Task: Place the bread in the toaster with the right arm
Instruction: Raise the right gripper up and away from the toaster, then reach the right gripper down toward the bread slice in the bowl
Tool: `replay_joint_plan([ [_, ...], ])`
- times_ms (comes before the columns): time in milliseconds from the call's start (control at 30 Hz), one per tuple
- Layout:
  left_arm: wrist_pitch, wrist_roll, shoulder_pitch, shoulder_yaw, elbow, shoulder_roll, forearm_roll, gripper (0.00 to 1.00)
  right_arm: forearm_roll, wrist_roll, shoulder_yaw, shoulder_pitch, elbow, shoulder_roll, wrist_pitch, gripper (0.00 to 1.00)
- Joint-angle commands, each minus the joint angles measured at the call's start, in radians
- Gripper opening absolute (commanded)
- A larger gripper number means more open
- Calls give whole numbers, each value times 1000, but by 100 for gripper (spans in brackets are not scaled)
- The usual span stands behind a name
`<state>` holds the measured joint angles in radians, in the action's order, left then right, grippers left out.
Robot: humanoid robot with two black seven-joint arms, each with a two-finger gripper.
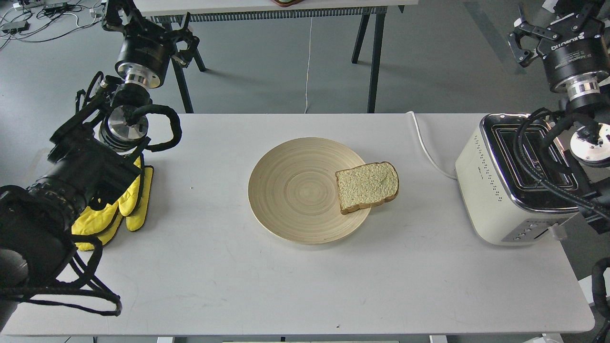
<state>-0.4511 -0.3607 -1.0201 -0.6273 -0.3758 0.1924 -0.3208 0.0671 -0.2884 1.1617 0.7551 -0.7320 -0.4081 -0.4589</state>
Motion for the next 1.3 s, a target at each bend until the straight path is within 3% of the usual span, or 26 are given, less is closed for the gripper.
replay_joint_plan([
  [0,0,2,0,1,5,-4,9,100,0,5,-1,1,5,0,0,100],
  [333,-14,-1,6,-2,5,-4,46,100,20,26,-56,64,-3,-31,2,100],
  [600,-15,-4,9,-2,0,-11,46,100,146,35,-385,236,-9,-101,25,100],
  [867,-15,-4,11,-5,-5,-13,46,100,494,43,-562,305,-154,-146,190,99],
  [1067,-14,-4,11,-3,-3,-14,46,100,770,87,-692,294,-303,-166,321,99],
  [1267,-14,-4,11,-3,-3,-14,46,100,1041,87,-916,291,-351,-150,439,99],
])
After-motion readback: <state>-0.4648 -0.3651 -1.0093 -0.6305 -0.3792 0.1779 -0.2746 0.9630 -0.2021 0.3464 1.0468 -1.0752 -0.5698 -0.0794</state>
